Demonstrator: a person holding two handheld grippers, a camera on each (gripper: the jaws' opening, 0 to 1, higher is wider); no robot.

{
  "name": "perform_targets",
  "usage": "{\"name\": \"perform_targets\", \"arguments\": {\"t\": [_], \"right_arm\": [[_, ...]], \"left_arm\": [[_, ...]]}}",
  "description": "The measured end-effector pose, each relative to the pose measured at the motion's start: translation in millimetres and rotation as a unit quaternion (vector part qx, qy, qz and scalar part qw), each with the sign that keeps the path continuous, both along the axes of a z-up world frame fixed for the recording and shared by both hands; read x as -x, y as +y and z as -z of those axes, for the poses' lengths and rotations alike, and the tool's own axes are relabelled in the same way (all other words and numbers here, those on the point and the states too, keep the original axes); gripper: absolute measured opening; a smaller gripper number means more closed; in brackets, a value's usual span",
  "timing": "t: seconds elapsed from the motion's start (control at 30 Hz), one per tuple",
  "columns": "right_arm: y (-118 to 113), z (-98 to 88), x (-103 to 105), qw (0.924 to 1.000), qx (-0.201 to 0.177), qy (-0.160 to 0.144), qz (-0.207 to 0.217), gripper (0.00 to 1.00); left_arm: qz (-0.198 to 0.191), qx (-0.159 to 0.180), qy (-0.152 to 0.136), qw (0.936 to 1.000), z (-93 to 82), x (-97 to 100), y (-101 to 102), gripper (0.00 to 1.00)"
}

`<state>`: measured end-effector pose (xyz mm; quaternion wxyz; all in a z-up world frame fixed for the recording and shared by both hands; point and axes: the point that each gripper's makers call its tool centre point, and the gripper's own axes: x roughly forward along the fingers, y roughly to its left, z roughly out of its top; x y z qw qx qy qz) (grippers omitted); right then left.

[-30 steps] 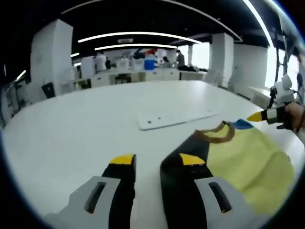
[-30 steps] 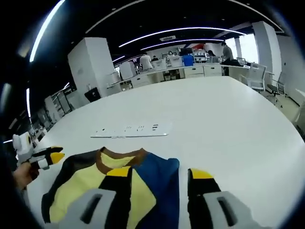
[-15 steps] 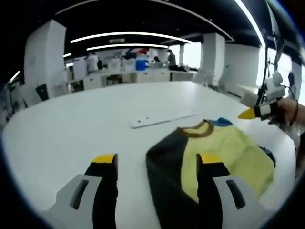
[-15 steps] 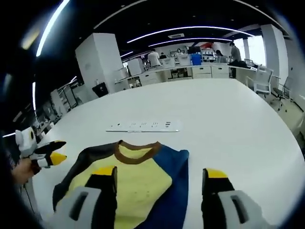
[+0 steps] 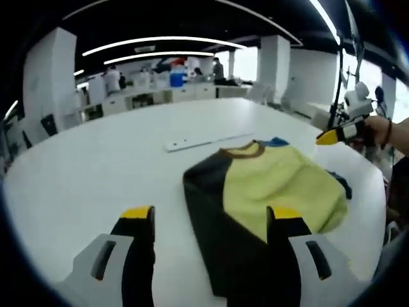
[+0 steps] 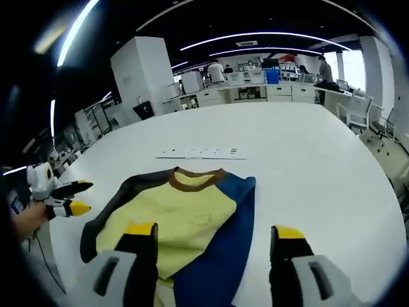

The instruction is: Fold the garment on the visible template until the final outline fits inside the template.

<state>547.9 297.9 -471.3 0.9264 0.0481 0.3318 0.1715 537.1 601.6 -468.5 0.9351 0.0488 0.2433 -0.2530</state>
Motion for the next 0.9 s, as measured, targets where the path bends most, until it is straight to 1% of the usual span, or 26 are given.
{"name": "perform_targets", "arguments": {"t": [0.03, 0.07, 0.1, 0.17, 0.2, 0.27, 0.33, 0.4, 0.47, 0.53, 0.57, 0.63, 0.73, 0.8, 0.9], "right_arm": [[-1, 0.2, 4, 1.0, 0.0, 0.002, -0.001, 0.7], [-2, 1.1, 11, 1.0, 0.001, 0.003, 0.0, 0.7], [-3, 2.3, 14, 1.0, 0.002, 0.004, -0.002, 0.69], [-3, 5.6, 23, 0.9999, 0.003, 0.009, -0.005, 0.69], [-3, 7.7, 29, 0.9999, 0.002, 0.013, -0.008, 0.68], [-3, 12.3, 40, 0.9997, 0.001, 0.022, -0.009, 0.68], [-4, 16.6, 44, 0.9997, 0.001, 0.023, -0.012, 0.67], [-6, 20.9, 50, 0.9995, 0.003, 0.03, -0.014, 0.67], [-8, 23.3, 60, 0.9993, 0.005, 0.033, -0.013, 0.66], [-8, 26.4, 69, 0.9992, 0.004, 0.038, -0.012, 0.63], [-8, 31.2, 69, 0.9991, 0.005, 0.042, -0.01, 0.62], [-8, 36.7, 76, 0.9986, 0.012, 0.049, -0.012, 0.59], [-5, 44.9, 87, 0.998, 0.022, 0.057, -0.015, 0.52], [-4, 49.5, 89, 0.9979, 0.023, 0.059, -0.015, 0.46], [-4, 54.9, 90, 0.9979, 0.027, 0.059, -0.01, 0.39]], "left_arm": [[0.003, 0.001, 0.004, 1.0, 0.3, 8.5, -5, 0.67], [0.007, 0.006, 0.006, 0.9999, 0.5, 12.9, -7, 0.67], [0.009, 0.008, 0.008, 0.9999, 1.3, 15.8, -8, 0.67], [0.016, 0.004, 0.016, 0.9997, 5.5, 25.6, -10, 0.67], [0.018, 0.0, 0.019, 0.9997, 8.4, 29.3, -9, 0.67], [0.02, 0.004, 0.025, 0.9995, 13.1, 37.0, -9, 0.67], [0.022, 0.007, 0.034, 0.9992, 17.4, 43.9, -9, 0.67], [0.024, 0.0, 0.038, 0.999, 19.5, 50.3, -9, 0.66], [0.026, -0.002, 0.041, 0.9988, 21.5, 55.9, -9, 0.65], [0.023, 0.006, 0.046, 0.9986, 23.4, 59.8, -10, 0.65], [0.023, 0.009, 0.053, 0.9983, 26.1, 63.4, -11, 0.64], [0.018, 0.006, 0.065, 0.9977, 34.7, 67.2, -9, 0.61], [0.017, 0.004, 0.077, 0.9969, 40.9, 73.4, -9, 0.58], [0.015, 0.004, 0.078, 0.9968, 46.0, 75.1, -7, 0.55], [0.014, 0.01, 0.084, 0.9963, 50.5, 78.0, -8, 0.49]]}}
